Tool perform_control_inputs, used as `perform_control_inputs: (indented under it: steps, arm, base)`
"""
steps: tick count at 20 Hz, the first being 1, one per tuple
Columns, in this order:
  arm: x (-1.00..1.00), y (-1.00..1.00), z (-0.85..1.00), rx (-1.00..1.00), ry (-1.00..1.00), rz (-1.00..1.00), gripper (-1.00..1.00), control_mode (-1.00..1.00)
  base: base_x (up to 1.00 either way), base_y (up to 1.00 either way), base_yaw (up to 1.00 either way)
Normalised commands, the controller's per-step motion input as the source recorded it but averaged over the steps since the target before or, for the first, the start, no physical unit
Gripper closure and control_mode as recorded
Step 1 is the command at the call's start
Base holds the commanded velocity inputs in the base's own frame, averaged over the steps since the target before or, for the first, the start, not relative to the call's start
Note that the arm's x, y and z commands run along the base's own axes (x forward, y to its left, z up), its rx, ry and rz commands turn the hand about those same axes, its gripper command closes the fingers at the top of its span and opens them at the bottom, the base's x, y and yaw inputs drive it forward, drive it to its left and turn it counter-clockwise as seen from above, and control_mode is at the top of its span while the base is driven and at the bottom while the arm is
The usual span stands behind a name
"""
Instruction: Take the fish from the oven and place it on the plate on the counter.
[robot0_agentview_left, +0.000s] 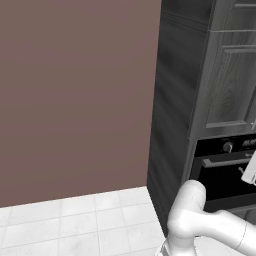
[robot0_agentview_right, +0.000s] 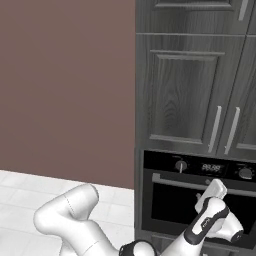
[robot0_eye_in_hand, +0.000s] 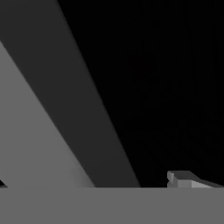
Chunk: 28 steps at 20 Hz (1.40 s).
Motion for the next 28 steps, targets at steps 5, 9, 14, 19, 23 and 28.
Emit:
perform_control_inputs:
  steps: [5, 9, 14, 19, 23, 28]
  arm:
    - [0.10, 0.00, 0.00, 0.00, 0.00, 0.00, -1.00, -1.00]
    - [0.01, 0.00, 0.00, 0.00, 0.01, 0.00, -1.00, -1.00]
    - [0.00, 0.00, 0.00, 0.00, 0.01, 0.00, 1.00, -1.00]
    - [0.00, 0.00, -0.05, 0.00, 0.00, 0.00, 1.00, -1.00]
    - [0.00, 0.00, -0.25, 0.00, 0.00, 0.00, 1.00, -1.00]
    - [-0.14, 0.00, -0.45, 0.00, 0.00, 0.00, 1.00, -1.00]
  base:
    - [0.00, 0.00, 0.00]
    - [0.00, 0.00, 0.00]
    - [0.00, 0.00, 0.00]
    - [0.00, 0.00, 0.00]
    - [0.00, 0.00, 0.00]
    - [0.00, 0.00, 0.00]
